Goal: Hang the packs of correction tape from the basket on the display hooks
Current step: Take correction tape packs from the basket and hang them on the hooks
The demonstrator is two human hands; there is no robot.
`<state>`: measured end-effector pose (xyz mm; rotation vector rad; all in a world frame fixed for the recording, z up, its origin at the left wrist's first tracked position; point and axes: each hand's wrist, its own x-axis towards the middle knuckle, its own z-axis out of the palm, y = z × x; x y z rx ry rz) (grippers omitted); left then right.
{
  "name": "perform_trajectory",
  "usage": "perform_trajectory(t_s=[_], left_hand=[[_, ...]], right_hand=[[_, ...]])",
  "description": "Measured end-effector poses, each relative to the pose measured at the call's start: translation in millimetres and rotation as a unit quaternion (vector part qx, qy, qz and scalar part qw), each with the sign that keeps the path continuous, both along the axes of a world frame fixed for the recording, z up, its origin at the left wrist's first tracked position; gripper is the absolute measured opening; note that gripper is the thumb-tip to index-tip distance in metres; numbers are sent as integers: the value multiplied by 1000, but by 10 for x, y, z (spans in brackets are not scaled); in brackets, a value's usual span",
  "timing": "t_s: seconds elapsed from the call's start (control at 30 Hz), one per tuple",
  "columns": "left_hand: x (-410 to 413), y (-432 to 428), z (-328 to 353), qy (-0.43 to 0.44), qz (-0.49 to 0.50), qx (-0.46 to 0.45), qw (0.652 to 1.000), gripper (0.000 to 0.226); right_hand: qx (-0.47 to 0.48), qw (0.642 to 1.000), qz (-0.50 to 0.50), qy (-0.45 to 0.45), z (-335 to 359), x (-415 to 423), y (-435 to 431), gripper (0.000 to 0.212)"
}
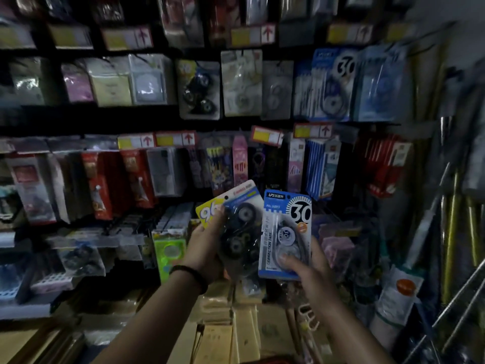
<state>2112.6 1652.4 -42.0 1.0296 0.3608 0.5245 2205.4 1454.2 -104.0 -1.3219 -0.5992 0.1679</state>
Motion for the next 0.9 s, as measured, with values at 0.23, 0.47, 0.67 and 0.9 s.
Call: perform_trajectory(t_s=[0.23, 0.47, 0.67, 0.9], left_hand=[[324, -250, 406, -39, -114, 142, 982, 47], [647, -209, 835, -77, -35, 206, 975, 35], [878, -175, 1388, -109, -50, 224, 967, 27], [1217, -131, 1764, -134, -26, 275, 952, 32]], right_hand=[[47, 998, -38, 26, 431, 151, -55, 52], [56, 994, -73, -64, 945, 555, -305, 80], [38, 987, -79, -136, 1678, 1012, -472, 91], [70, 977, -117, -166, 2523, 1598, -430, 85]])
